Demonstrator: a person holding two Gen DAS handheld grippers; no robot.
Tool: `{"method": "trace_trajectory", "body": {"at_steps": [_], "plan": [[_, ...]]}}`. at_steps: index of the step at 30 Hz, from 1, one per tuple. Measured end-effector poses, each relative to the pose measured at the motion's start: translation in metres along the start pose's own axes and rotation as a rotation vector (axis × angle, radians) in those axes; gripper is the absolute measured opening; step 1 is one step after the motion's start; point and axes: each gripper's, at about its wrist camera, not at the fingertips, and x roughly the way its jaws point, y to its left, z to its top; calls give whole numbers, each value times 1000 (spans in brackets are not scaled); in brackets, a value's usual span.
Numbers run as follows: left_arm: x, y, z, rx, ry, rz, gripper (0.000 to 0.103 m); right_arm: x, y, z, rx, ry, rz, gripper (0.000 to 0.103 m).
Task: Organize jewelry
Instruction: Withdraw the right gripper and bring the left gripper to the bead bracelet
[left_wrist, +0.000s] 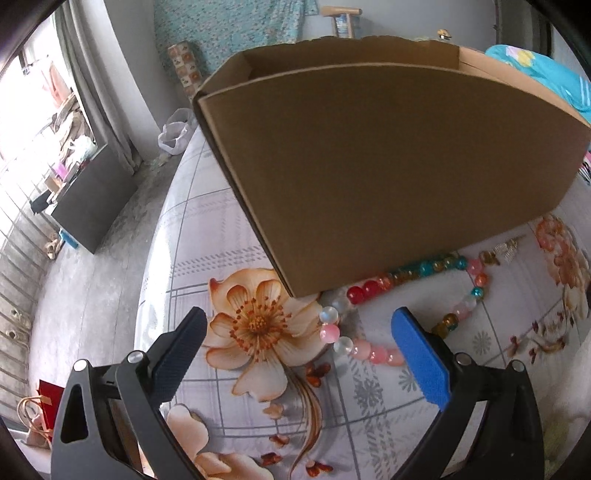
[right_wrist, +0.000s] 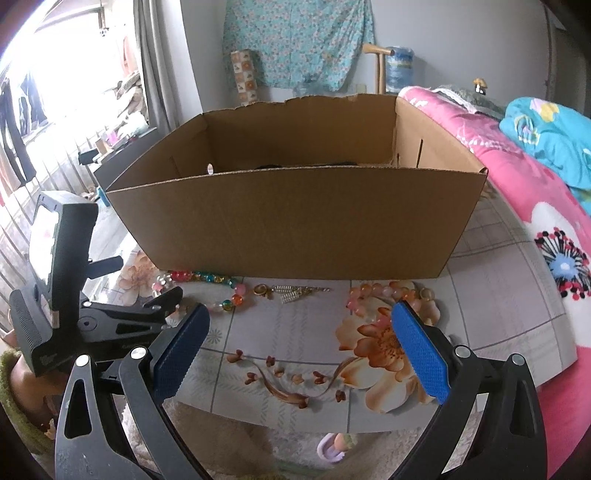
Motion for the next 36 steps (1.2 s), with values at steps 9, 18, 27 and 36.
{"method": "trace_trajectory", "body": {"at_steps": [9, 18, 27, 36], "plan": [[-12, -7, -20, 2, 2, -18, 98, 0, 2, 0, 6, 6, 7, 95], [-26, -12, -14, 38, 0, -23, 98, 0, 1, -2, 11, 9, 10, 95], [-36, -15, -24, 61, 3, -45, 98, 1, 2, -3, 13, 11, 18, 95], [-46, -12, -41, 64, 9, -76, 98, 2, 3, -4, 16, 20, 30, 95]]}}
